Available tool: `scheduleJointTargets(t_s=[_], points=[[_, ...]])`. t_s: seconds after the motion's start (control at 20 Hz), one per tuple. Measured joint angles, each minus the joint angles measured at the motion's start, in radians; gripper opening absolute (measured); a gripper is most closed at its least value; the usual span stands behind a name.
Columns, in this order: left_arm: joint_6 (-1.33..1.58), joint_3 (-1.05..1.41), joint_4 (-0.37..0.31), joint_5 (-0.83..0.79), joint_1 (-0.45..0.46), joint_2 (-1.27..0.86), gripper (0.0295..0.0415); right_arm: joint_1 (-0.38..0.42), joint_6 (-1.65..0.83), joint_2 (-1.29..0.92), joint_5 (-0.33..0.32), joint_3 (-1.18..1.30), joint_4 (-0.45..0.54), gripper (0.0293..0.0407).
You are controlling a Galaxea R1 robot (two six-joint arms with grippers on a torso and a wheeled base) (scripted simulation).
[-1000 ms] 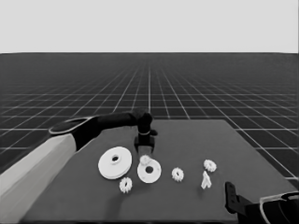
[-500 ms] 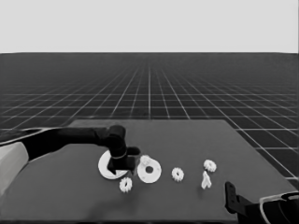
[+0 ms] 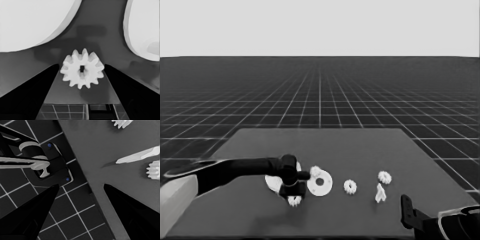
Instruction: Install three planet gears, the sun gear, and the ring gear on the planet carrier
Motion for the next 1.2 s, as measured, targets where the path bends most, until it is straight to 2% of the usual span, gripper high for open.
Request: scheduleJointTargets(t_s=[0.1, 0.2, 0.6, 0.7, 0.8, 1.1, 1.2], points=[[0.001, -0.002, 0.002, -0.001, 0.002, 0.0, 0.0385, 0.0, 0.0, 0.0, 0.0, 0.0, 0.0, 0.0385], [0.002, -0.002, 0.003, -0.001, 0.002, 0.001, 0.0314, 0.0, 0.0, 0.0, 0.0, 0.0, 0.0, 0.0385], [0.002, -0.003, 0.003, -0.001, 0.002, 0.001, 0.0312, 0.0, 0.0, 0.0, 0.0, 0.0, 0.0, 0.0385], [-0.073, 0.108, -0.139, 0.043, -0.139, -0.024, 0.0312, 0.0, 0.0, 0.0, 0.0, 0.0, 0.0, 0.0385], [-0.091, 0.129, -0.198, 0.045, -0.202, -0.026, 0.0312, 0.0, 0.0, 0.0, 0.0, 0.0, 0.0, 0.0385], [-0.096, 0.134, -0.23, 0.044, -0.232, -0.027, 0.0312, 0.0, 0.0, 0.0, 0.0, 0.0, 0.0, 0.0385], [-0.095, -0.052, -0.245, 0.044, -0.247, 0.156, 0.0313, 0.0, 0.0, 0.0, 0.0, 0.0, 0.0, 0.0385]])
